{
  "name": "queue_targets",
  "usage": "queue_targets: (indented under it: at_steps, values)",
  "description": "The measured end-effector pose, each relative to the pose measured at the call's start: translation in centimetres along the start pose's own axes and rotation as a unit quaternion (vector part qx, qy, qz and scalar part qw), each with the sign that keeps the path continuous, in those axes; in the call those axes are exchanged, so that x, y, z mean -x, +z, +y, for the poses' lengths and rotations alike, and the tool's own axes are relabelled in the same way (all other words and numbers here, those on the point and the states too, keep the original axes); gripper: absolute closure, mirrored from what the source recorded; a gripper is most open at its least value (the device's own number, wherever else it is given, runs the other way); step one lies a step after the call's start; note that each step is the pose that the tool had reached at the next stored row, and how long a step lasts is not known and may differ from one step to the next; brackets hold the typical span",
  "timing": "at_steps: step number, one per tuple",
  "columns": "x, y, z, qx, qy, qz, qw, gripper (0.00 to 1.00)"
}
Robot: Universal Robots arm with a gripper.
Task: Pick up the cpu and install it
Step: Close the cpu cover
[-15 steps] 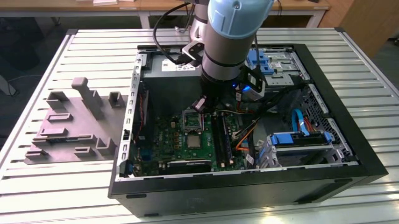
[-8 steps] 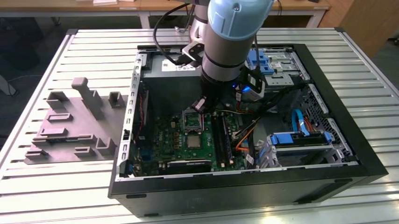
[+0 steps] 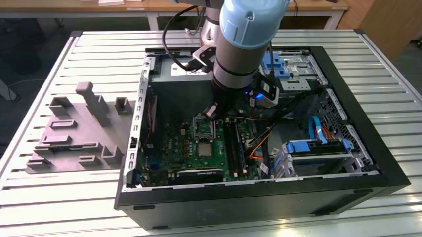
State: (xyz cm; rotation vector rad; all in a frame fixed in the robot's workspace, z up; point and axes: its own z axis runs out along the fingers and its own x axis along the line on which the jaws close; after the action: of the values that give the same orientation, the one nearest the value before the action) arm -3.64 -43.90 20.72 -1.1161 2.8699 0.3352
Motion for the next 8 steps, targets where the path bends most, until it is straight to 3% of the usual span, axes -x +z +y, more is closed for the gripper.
queue_targets:
  at_steps: [8]
  values:
    - [-0.08,0.26,0.00,0.0011,0.000,-0.0010,1.0000,0.89]
